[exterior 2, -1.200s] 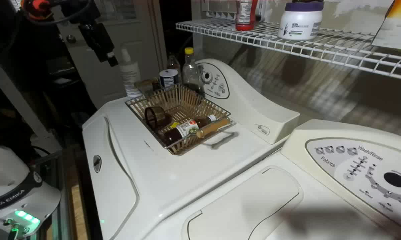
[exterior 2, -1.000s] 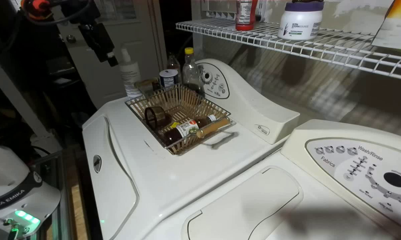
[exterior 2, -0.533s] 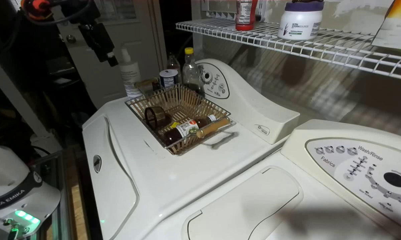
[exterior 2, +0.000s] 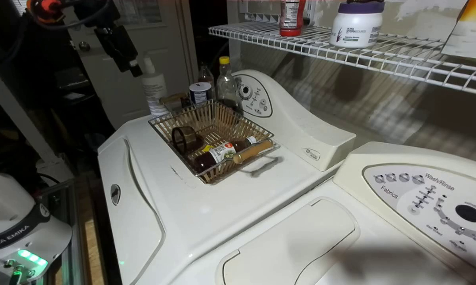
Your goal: Put the red bottle upright
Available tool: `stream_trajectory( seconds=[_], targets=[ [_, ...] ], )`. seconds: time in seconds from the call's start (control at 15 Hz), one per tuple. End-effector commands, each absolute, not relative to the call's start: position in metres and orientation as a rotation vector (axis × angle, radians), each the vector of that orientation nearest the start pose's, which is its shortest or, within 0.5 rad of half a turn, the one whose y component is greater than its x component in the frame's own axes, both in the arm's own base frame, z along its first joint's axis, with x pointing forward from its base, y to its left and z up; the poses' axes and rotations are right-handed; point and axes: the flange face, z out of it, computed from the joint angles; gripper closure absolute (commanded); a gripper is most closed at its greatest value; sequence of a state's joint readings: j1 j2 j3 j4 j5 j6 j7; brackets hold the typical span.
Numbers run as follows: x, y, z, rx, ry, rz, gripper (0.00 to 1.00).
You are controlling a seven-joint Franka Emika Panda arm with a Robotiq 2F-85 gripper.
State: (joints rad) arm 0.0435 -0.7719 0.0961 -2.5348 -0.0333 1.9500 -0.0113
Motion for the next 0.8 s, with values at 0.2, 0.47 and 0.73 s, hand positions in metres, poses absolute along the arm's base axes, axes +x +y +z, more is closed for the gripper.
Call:
stream_trajectory(
  seconds=[0.2,0.47,0.73],
  targets=[
    [0.399,0.066,0.558,-3.120,-0.520,-0.615,0.00],
    [0.449,0.059,0.576,-3.111,-0.616,-0.746,0.00],
    [0.498,0.049,0.600,-3.117,-0.645,-0.853,0.00]
  ],
)
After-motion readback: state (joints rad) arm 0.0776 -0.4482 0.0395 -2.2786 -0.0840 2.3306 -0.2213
